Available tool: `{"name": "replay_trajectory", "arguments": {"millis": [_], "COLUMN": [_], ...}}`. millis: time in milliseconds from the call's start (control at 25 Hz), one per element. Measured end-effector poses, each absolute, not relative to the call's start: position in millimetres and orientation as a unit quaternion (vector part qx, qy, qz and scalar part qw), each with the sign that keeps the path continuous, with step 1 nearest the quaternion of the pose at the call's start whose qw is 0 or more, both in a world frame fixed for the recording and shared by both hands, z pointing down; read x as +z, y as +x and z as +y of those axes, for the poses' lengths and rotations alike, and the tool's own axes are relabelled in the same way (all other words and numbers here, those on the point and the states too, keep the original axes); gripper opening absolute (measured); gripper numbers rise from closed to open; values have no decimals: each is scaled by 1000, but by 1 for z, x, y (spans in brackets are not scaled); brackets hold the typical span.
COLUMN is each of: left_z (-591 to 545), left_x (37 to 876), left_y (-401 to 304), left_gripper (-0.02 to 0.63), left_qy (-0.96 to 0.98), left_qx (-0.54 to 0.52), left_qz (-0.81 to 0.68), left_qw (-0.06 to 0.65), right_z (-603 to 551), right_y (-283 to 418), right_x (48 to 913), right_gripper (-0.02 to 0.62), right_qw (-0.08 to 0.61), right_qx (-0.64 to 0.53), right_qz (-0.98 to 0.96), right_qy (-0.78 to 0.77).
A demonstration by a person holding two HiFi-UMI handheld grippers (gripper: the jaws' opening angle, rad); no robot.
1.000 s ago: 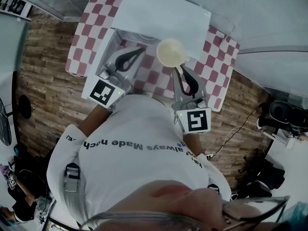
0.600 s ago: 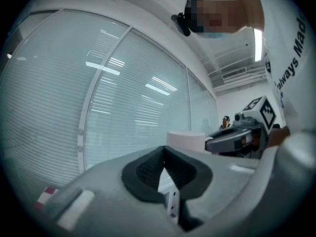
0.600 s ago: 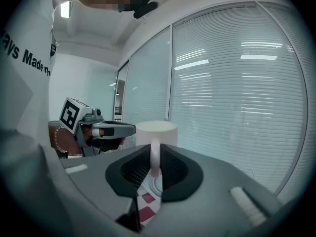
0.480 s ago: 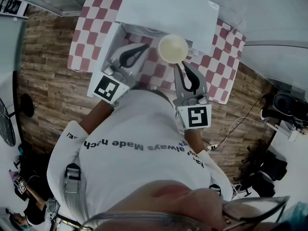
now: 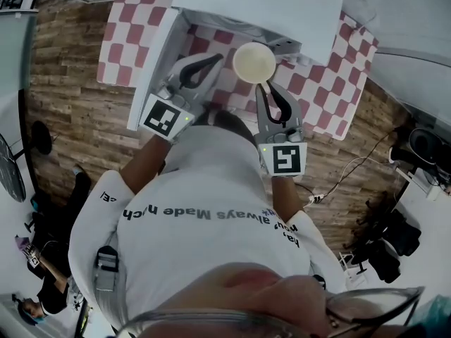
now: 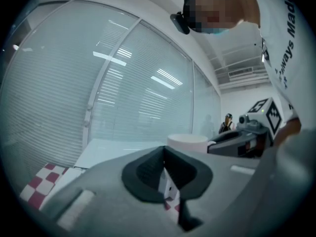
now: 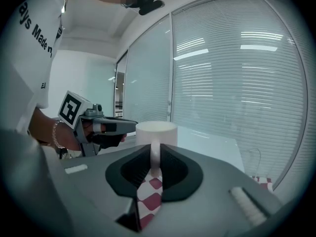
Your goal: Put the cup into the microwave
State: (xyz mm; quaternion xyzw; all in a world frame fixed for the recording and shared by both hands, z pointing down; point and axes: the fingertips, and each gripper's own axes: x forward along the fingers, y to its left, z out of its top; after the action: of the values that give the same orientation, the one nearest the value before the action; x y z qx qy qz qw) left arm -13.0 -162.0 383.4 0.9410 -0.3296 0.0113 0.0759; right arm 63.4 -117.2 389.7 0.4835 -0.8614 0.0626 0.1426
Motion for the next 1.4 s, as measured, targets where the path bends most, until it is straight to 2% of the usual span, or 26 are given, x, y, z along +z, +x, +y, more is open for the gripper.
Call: {"name": "replay_trajectory", "arguments": {"millis": [1400], "left_z": [-245], "left_x": [529], "left_y": [-15], "left_gripper": [3], "left_qy": [931], "left_qx": [24], "left_qz": [-359], "left_qw": [65], "right_z": [-206], "right_y": [56], "right_x": [569], "right_gripper": [44], "right_qw": [158], "right_qx": [95], "right_qz": [-840], "right_qy": [511]}}
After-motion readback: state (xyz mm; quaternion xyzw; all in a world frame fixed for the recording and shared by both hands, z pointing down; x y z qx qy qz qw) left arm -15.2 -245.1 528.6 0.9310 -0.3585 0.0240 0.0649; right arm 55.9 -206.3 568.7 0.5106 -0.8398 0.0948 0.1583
